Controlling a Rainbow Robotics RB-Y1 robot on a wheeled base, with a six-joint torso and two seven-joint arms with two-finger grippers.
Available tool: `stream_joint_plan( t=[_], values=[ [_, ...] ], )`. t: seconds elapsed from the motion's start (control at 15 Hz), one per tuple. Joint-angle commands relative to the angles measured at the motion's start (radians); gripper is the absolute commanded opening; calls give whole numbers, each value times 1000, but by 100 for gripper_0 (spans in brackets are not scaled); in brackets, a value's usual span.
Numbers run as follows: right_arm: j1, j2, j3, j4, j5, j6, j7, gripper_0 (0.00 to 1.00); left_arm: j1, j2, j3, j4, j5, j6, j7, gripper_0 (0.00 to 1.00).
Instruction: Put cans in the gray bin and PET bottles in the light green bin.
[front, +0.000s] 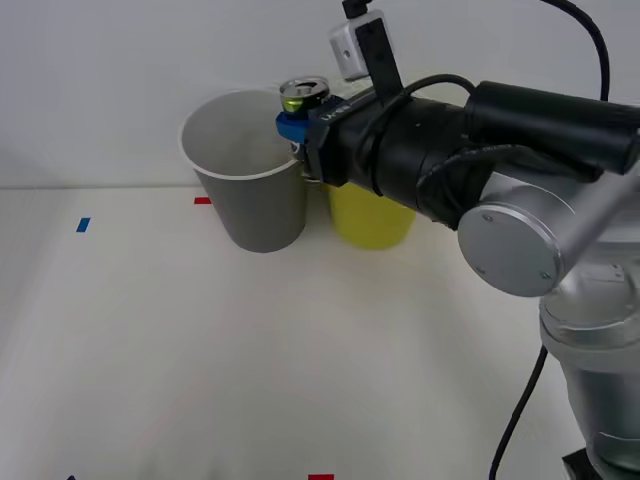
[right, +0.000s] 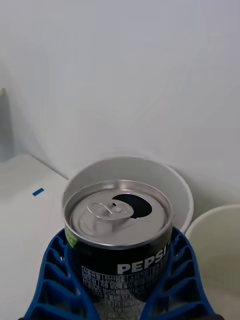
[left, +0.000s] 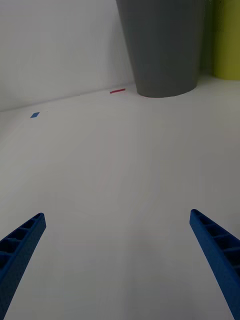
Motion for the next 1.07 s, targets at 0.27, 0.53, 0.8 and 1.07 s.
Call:
stream_joint_plan(
  t=[0.27,0.53,0.8,1.07],
  values=[
    [-133,87,1,204,40,-158,8,0,0,0,0,0,0,0,0,100],
    [-205,111,56,445,84,-478,-3,0,0,0,0,0,0,0,0,100],
    [-223,113,95,580,127,-632,7,0,0,0,0,0,0,0,0,100],
    [-262,119,96,658,153,-638,-4,0,0,0,0,0,0,0,0,100]
  ],
)
